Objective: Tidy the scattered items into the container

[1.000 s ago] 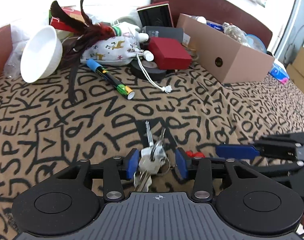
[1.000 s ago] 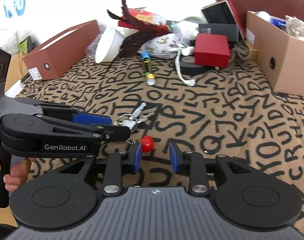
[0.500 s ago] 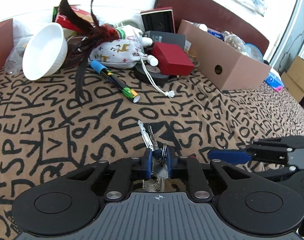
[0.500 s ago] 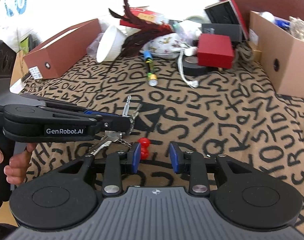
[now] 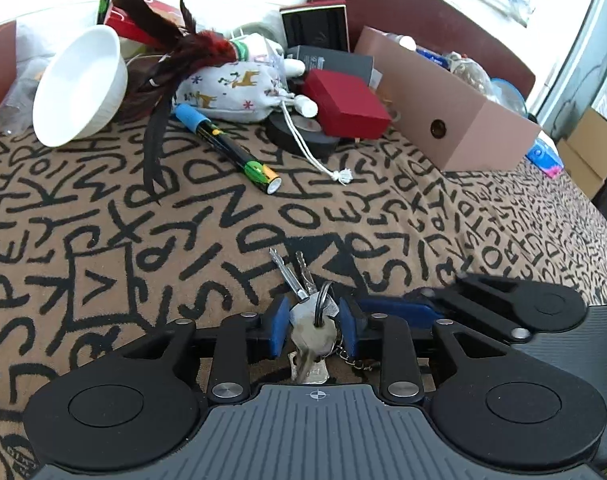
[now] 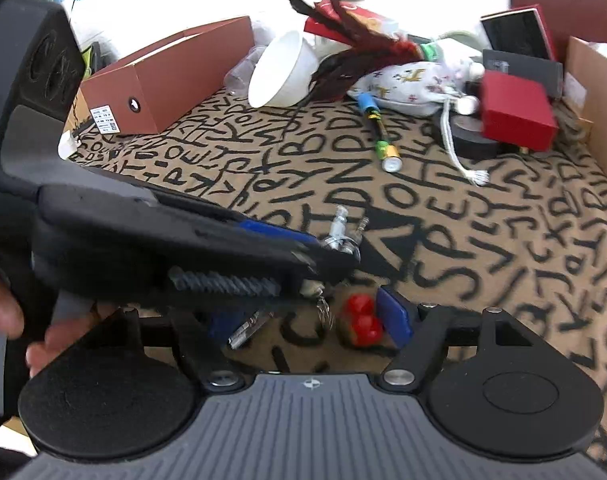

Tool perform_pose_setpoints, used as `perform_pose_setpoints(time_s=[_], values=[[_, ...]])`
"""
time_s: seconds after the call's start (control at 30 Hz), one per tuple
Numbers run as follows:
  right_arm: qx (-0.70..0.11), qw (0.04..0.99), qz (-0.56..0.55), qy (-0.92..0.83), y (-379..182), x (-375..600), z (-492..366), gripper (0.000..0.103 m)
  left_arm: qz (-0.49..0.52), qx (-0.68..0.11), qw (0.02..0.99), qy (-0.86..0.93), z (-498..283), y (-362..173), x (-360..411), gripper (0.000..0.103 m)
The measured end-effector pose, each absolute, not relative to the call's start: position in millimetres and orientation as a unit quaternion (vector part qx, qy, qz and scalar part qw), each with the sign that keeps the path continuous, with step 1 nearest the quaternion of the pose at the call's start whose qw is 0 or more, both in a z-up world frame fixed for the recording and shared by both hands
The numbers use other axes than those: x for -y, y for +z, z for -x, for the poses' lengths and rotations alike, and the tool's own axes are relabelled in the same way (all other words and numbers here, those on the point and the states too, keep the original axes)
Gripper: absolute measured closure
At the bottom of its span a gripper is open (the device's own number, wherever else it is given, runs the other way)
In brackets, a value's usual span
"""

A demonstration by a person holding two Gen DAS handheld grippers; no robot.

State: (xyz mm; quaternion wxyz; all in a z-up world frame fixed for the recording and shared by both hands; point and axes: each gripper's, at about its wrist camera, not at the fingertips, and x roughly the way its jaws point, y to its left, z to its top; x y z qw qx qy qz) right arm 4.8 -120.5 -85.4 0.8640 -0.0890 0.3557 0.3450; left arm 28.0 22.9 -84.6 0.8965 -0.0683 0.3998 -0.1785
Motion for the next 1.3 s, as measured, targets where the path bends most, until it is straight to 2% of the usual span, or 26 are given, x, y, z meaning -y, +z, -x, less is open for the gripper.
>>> perform_pose_setpoints(time_s=[0.03,0.07,0.2,0.27,0.4,0.43,0.87,1.3], values=[[-0.345,0.867,0.104,0.344,-87.1,116.9,-3.1,0.027,0.063,-0.400,0.897,-0.181,-27.4,-84.6,-22.8,0.082],[-0.339,0.869,0.111,0.344,-87.3,114.4,-1.7,0.031,0.061,-0.401,0.896,-0.182,-26.5,-84.7,-23.7,0.084],[-0.337,0.871,0.110,0.341,-82.3,118.0,-1.0,0.053,0.073,-0.405,0.892,-0.189,-23.0,-83.5,-28.0,0.088],[-0.345,0.868,0.095,0.343,-79.4,123.2,-2.4,0.058,0.070,-0.404,0.892,-0.188,-19.8,-81.1,-24.1,0.087],[-0.343,0.870,0.101,0.339,-74.4,124.7,3.5,0.060,0.070,-0.401,0.894,-0.188,-14.3,-74.7,-18.5,0.088],[-0.343,0.870,0.099,0.339,-72.7,126.4,4.5,0.060,0.073,-0.398,0.894,-0.192,-12.9,-71.9,-17.7,0.096],[-0.282,0.896,0.097,0.330,-30.2,148.9,9.1,0.060,0.062,-0.347,0.912,-0.211,-12.5,-17.7,3.8,0.096],[-0.196,0.930,0.094,0.296,46.6,197.6,-24.4,0.062,0.019,-0.274,0.927,-0.255,-53.7,69.0,60.7,0.096]])
